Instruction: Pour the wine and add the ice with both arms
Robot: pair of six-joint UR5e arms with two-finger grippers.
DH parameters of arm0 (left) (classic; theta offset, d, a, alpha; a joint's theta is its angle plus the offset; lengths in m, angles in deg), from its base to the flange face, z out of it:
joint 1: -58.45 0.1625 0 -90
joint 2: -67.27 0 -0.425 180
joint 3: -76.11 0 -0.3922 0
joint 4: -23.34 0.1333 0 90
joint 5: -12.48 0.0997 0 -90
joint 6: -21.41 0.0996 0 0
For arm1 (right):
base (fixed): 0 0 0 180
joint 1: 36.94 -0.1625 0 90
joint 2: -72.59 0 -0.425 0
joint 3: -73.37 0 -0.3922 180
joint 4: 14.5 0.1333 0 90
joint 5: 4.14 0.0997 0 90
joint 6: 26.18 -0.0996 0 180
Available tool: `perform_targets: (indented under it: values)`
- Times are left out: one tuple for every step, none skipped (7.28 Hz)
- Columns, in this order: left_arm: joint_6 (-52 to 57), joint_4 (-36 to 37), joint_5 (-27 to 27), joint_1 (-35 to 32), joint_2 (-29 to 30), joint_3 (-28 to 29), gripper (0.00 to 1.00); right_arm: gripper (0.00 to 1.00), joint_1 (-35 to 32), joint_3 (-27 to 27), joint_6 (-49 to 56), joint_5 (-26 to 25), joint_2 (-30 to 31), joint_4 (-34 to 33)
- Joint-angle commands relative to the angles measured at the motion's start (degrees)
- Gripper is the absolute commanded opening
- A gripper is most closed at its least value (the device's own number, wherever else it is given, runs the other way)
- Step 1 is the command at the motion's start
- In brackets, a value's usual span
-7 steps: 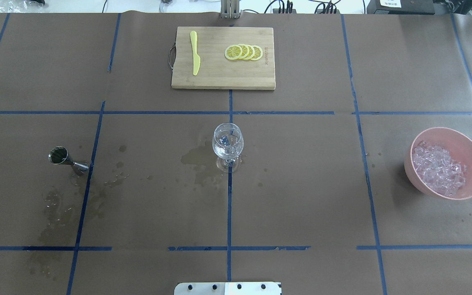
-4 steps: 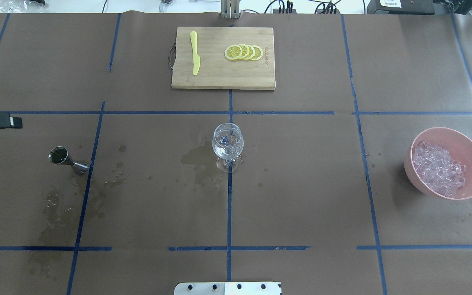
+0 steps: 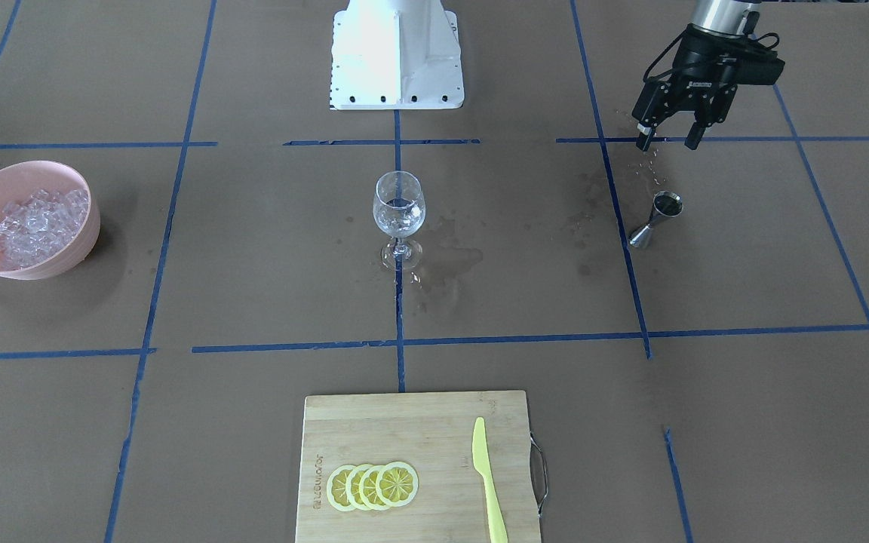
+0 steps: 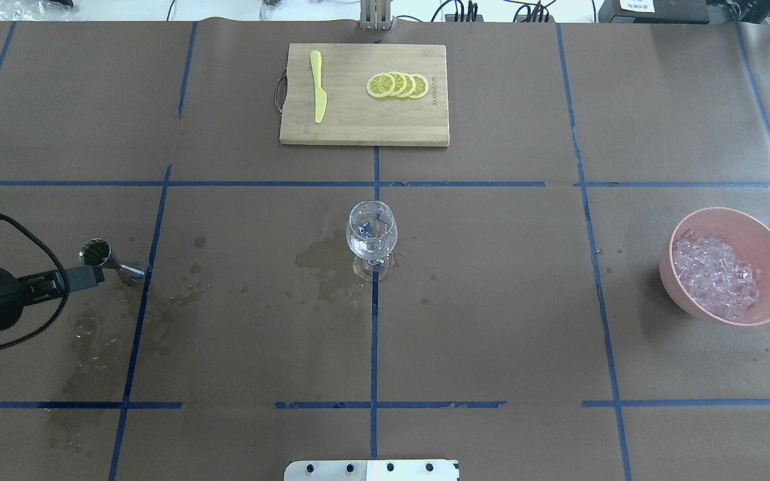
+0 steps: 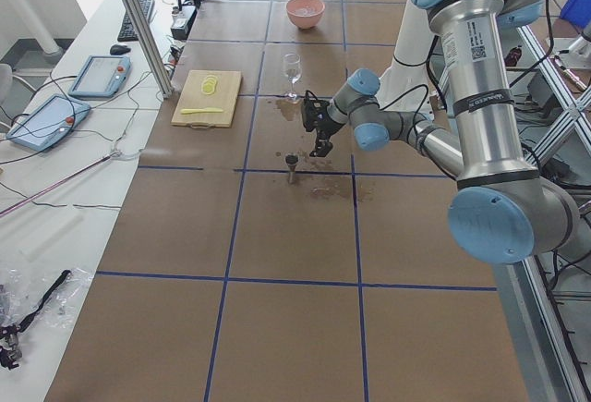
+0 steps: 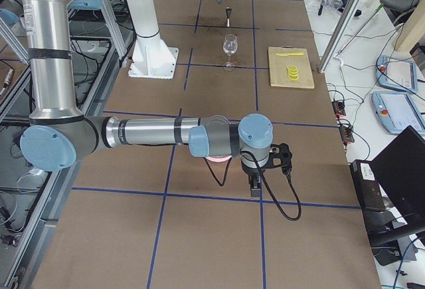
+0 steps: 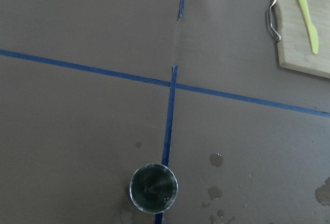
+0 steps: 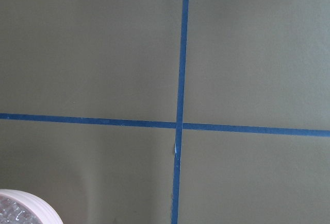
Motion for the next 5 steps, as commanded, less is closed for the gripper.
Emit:
perform_targets:
  values:
    - [-11.86,3.22,17.96,14.64,-2.12,0.17,0.99,1.0,0.0,-0.04,-0.1,0.53,-0.07,0.02]
    - [-14.09,5.78,22.99,17.22,-2.13,0.26,0.99,1.0,0.0,-0.04,-0.1,0.53,0.02,0.02]
    - [-14.2,6.76,25.39,17.24,-1.96,0.52,0.99,1.0,0.0,0.05,-0.1,0.45,0.02,0.02]
    - [-14.37,6.77,29.59,17.5,-1.52,2.35,0.99,1.0,0.0,-0.3,-0.1,0.62,0.02,-0.07]
    - [-14.98,6.77,33.29,17.59,-0.91,5.33,0.99,1.0,0.0,-0.48,-0.1,1.4,-0.24,-0.42]
